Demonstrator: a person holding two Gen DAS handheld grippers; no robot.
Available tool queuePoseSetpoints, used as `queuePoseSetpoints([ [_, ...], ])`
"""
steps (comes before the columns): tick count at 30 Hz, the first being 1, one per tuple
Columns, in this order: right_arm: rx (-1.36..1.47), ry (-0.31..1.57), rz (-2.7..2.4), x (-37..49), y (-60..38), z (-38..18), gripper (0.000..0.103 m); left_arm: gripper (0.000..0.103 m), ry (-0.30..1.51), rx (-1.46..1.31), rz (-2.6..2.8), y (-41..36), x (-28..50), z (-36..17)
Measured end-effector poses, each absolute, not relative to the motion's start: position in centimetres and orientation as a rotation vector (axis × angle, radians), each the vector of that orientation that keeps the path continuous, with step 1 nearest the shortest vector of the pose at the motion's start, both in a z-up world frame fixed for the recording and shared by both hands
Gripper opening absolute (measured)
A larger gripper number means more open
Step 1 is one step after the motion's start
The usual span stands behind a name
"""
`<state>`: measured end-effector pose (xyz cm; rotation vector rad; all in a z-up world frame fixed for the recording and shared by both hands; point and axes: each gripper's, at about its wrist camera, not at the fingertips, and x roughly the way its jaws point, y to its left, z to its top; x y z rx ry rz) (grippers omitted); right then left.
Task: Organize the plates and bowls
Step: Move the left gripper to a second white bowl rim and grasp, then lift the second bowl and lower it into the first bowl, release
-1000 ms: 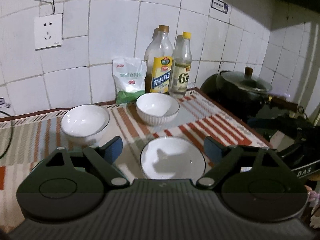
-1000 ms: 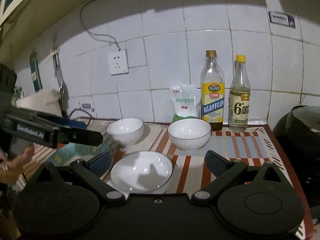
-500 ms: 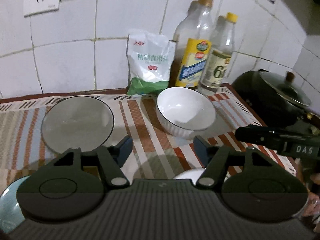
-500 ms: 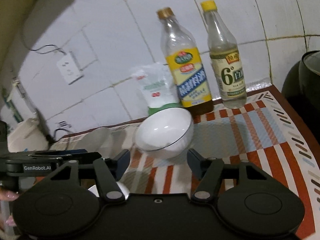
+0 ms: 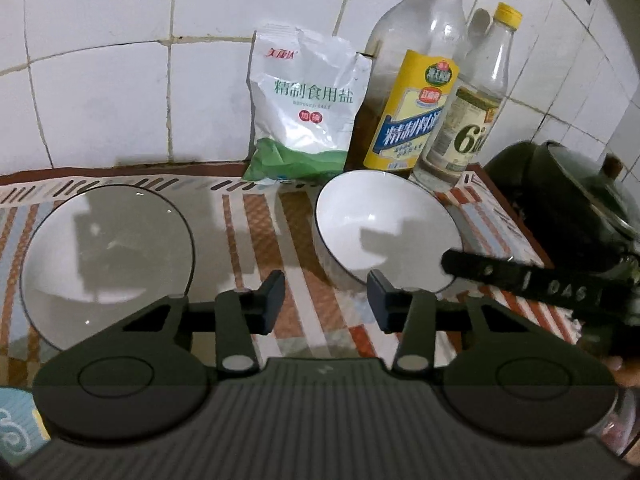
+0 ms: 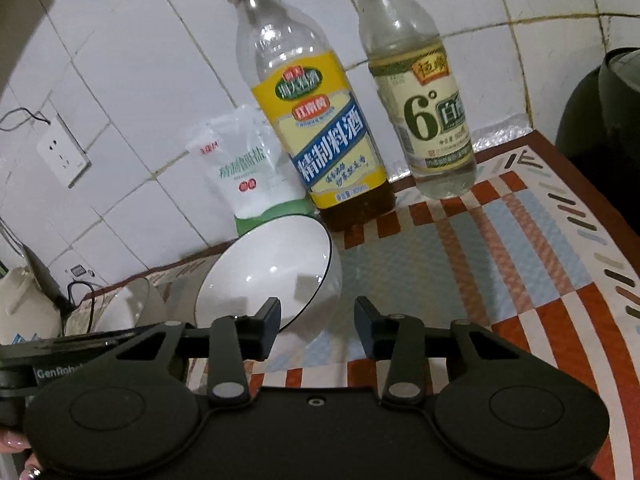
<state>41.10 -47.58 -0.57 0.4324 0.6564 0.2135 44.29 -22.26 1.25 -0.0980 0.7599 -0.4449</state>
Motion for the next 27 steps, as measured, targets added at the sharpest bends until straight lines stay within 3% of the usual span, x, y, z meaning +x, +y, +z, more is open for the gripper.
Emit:
queuePoseSetpoints([
  [10, 0.463, 0.724, 0.221, 43.7, -46.7, -2.0, 0.041, 0.039, 0.860, -0.223, -0.476, -22.5, 46.7, 0.0],
  [13, 0.442, 0.732, 0.207, 43.8, -46.7, -2.0, 0.032, 0.039, 0.876, -0.236, -0.469, -22.6, 47.1, -0.5],
  [16, 0.407, 0.742, 0.179, 43.9, -46.5, -2.0, 0.019, 0.025, 0.913, -0.270, -0.505, -22.8, 47.3, -1.1],
  [20, 0.346, 0.742, 0.151, 43.3, -45.6, -1.5, 0.015, 0.019, 0.899, -0.166, -0.468, -24.0, 46.3, -0.8],
  [27, 0.316, 0.718, 0.140, 40.8, -44.9, 1.0, 0.014, 0.019, 0.921, -0.129, -0.480, -24.1, 43.7, -0.3],
])
